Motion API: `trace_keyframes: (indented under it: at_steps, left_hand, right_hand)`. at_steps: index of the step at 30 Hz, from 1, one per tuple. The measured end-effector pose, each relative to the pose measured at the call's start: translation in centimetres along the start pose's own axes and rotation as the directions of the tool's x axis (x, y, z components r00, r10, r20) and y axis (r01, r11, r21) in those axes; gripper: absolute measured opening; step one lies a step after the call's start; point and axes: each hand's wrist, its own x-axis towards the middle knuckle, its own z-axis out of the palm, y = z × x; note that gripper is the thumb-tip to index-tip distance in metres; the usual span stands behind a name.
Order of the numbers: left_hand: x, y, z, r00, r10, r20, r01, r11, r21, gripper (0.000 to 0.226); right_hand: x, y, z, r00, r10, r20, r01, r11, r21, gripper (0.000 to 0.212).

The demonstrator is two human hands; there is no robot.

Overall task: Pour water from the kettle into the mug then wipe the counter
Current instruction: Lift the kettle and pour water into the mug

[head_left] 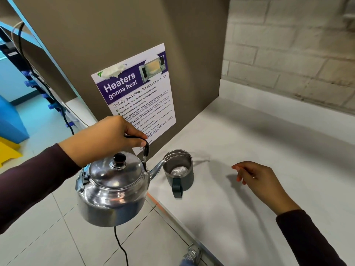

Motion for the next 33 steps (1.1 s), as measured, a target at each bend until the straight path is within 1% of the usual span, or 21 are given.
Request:
trace_keyframes:
  at_steps: [16, 33]
  left_hand:
    - [0.0, -0.8, -0.2, 0.999, -0.011, 0.030, 0.011, 1.000, -0.025, 0.023]
    - [0.0, -1.3, -0.5, 0.998, -0.002, 0.056, 0.002, 1.000, 0.007, 0.017]
  right_hand:
    - [0.6, -0.1, 0.2, 1.000, -0.001, -0.009, 0.001, 1.000, 0.003, 0.019]
    - [0.8, -0.4, 0.2, 1.000, -0.008, 0.010, 0.008, 1.000, -0.012, 0.019]
